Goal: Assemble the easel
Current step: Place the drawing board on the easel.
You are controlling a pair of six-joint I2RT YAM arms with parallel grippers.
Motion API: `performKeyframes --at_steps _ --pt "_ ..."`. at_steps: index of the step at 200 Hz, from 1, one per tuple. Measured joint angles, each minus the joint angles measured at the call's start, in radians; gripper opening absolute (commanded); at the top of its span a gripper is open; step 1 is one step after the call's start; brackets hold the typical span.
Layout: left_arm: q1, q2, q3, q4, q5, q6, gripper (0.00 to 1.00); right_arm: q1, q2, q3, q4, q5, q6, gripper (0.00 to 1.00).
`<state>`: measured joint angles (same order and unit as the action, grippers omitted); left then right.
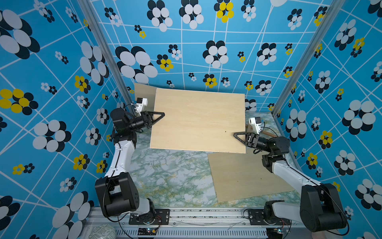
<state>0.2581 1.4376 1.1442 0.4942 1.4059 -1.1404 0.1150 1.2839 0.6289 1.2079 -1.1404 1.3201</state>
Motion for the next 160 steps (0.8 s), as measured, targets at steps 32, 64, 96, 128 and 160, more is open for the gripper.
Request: performKeyframes --at_steps 32,64,96,128,160 --pt "0.004 -0.027 -0.027 -0.073 -0.007 0.038 0.00 -0.013 0.000 0.000 -0.023 -0.017 -0.001 0.42" --pt "0.000 -0.048 -0.032 -0.160 -0.011 0.087 0.00 -0.045 0.000 0.000 -0.047 -0.024 -0.006 0.41" --pt "-0.006 -0.049 -0.032 -0.181 -0.010 0.093 0.00 -0.063 0.000 0.000 -0.064 -0.022 -0.008 0.41" --pt "-0.006 -0.049 -0.032 -0.179 -0.007 0.085 0.00 -0.069 0.010 0.008 -0.060 -0.022 -0.003 0.24" --pt "-0.018 -0.040 -0.023 -0.148 -0.007 0.121 0.00 -0.077 0.010 0.012 -0.061 -0.027 0.087 0.00"
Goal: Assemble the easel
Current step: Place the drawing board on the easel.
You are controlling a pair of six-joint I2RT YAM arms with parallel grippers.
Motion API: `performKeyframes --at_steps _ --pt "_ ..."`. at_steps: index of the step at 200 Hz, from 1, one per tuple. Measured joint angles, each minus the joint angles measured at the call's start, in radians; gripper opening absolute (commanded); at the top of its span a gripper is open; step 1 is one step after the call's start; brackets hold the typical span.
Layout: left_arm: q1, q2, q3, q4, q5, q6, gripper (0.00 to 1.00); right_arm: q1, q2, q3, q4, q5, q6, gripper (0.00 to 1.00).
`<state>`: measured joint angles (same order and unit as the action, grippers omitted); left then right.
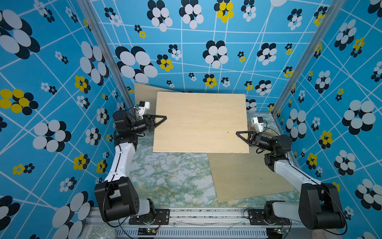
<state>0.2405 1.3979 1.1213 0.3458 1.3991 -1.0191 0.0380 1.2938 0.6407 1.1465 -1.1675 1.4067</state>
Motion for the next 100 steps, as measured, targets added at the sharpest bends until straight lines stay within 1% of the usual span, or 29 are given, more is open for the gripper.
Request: performKeyframes --at_steps 15,34,61,67,72,80,92,100 --pt "-0.021 0.012 0.030 -0.047 -0.012 0.036 0.00 -0.008 -0.006 0.000 0.006 0.002 0.010 0.00" --pt "-0.067 0.054 0.121 -0.132 -0.047 0.095 0.00 -0.036 -0.008 0.000 0.016 0.008 0.012 0.00" --pt "-0.095 0.113 0.189 -0.157 -0.054 0.117 0.00 -0.052 -0.013 -0.014 0.055 0.031 0.032 0.00" --pt "-0.097 0.121 0.191 -0.159 -0.053 0.117 0.04 -0.052 -0.013 -0.020 0.060 0.037 0.039 0.00" --pt "-0.097 0.129 0.191 -0.159 -0.053 0.116 0.10 -0.052 -0.013 -0.026 0.063 0.040 0.045 0.00" --pt "-0.099 0.139 0.191 -0.159 -0.051 0.112 0.17 -0.051 -0.013 -0.036 0.064 0.046 0.051 0.00" --pt "-0.104 0.153 0.191 -0.159 -0.053 0.101 0.18 -0.051 -0.014 -0.052 0.064 0.055 0.062 0.00" --pt "-0.107 0.163 0.191 -0.156 -0.054 0.095 0.21 -0.051 -0.016 -0.064 0.066 0.062 0.069 0.00"
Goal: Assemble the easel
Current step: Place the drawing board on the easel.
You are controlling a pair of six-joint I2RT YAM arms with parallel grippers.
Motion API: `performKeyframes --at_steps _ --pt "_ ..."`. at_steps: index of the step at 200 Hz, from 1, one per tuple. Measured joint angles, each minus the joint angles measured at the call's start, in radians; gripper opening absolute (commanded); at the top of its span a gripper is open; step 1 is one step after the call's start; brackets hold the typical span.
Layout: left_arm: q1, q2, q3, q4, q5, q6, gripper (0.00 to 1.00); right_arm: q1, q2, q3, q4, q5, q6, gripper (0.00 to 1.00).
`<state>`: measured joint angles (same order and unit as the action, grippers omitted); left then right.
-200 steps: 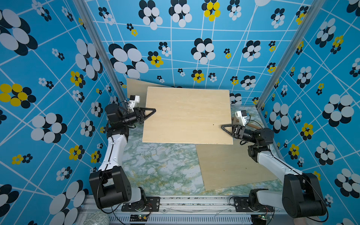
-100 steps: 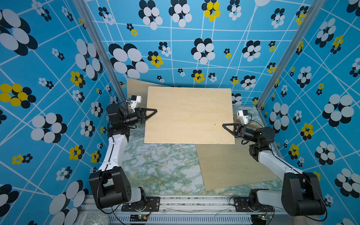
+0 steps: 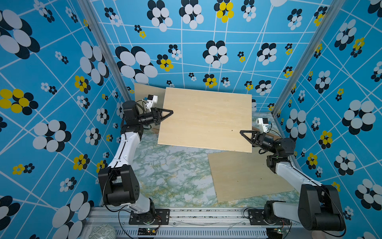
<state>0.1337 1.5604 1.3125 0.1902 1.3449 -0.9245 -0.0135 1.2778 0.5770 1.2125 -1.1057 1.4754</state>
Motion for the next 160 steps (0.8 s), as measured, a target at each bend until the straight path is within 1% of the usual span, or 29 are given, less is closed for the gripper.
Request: performKeyframes --at_steps 14,22,35,46,48,53,59,66,67,69,72,108,160 --pt "-0.010 0.011 0.000 0.008 -0.030 0.002 0.28 0.006 -0.016 -0.025 0.004 0.024 0.000 0.00" --pt "-0.016 0.020 0.003 0.015 -0.055 0.008 0.34 0.009 -0.027 -0.035 0.009 0.037 -0.002 0.00" --pt "-0.029 0.037 0.019 0.019 -0.099 0.010 0.37 0.011 -0.040 -0.042 0.026 0.061 -0.017 0.00" --pt "-0.039 0.050 0.040 0.024 -0.127 0.006 0.42 0.012 -0.044 -0.045 0.032 0.077 -0.024 0.00" --pt "-0.041 0.053 0.045 0.026 -0.131 0.003 0.47 0.013 -0.045 -0.045 0.034 0.080 -0.024 0.00" --pt "-0.045 0.056 0.055 0.031 -0.141 0.001 0.51 0.013 -0.045 -0.045 0.034 0.088 -0.025 0.00" --pt "-0.050 0.060 0.064 0.036 -0.150 -0.007 0.68 0.013 -0.045 -0.045 0.033 0.095 -0.026 0.00" --pt "-0.055 0.062 0.077 0.049 -0.154 -0.019 0.81 0.013 -0.045 -0.046 0.034 0.103 -0.025 0.00" --pt "-0.055 0.062 0.078 0.050 -0.155 -0.019 0.84 0.013 -0.045 -0.046 0.033 0.104 -0.024 0.00" --pt "-0.056 0.062 0.081 0.050 -0.157 -0.021 0.94 0.013 -0.045 -0.046 0.034 0.106 -0.024 0.00" --pt "-0.059 0.062 0.085 0.055 -0.158 -0.027 1.00 0.013 -0.045 -0.046 0.033 0.109 -0.023 0.00" --pt "-0.072 0.062 0.125 0.080 -0.167 -0.069 0.99 0.008 -0.045 -0.046 0.030 0.138 -0.006 0.00" --pt "-0.071 0.069 0.127 0.114 -0.180 -0.124 0.99 -0.008 -0.045 -0.044 0.030 0.164 0.026 0.00"
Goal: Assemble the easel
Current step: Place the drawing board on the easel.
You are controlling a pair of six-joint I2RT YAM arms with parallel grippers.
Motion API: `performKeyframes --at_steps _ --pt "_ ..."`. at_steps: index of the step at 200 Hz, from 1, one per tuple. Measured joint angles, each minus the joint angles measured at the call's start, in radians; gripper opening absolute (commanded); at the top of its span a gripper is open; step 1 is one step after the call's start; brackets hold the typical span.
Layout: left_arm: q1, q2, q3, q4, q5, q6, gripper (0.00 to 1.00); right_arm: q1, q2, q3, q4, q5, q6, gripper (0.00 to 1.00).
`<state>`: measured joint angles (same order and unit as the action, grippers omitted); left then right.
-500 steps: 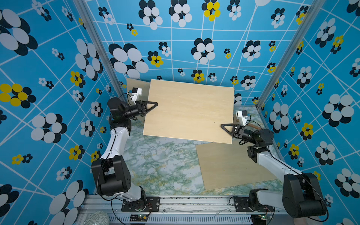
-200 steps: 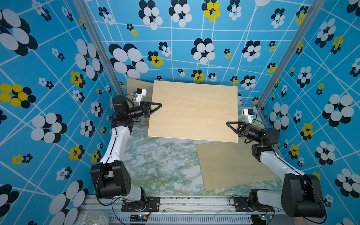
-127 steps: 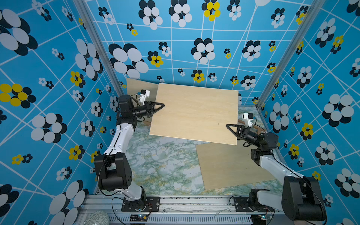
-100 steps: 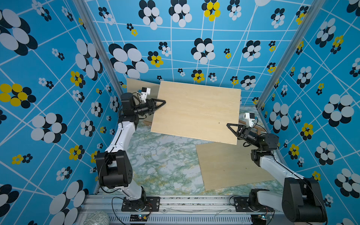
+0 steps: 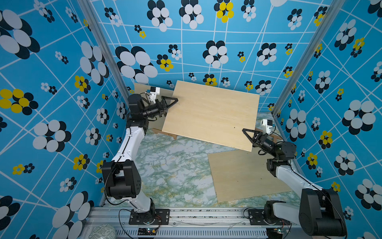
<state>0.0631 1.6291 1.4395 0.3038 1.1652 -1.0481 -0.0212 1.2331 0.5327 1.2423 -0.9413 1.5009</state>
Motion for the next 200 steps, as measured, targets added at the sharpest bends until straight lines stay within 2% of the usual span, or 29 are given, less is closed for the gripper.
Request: performKeyframes --at_steps 36,73,126,165,200 --pt "0.013 0.000 0.000 0.015 -0.003 -0.016 0.99 -0.035 0.008 0.027 -0.003 0.017 0.015 0.00" --pt "0.047 -0.004 -0.003 0.026 0.004 -0.026 0.99 -0.081 0.035 0.092 -0.031 0.091 0.014 0.00" --pt "0.082 -0.047 -0.093 0.050 0.024 -0.031 0.99 -0.137 0.098 0.193 -0.075 0.183 0.011 0.00" --pt "0.107 -0.053 -0.142 0.066 0.038 -0.033 0.99 -0.139 0.142 0.270 -0.086 0.170 -0.006 0.00" --pt "0.116 -0.069 -0.163 0.067 0.047 -0.032 0.99 -0.140 0.158 0.276 -0.081 0.153 -0.040 0.00"
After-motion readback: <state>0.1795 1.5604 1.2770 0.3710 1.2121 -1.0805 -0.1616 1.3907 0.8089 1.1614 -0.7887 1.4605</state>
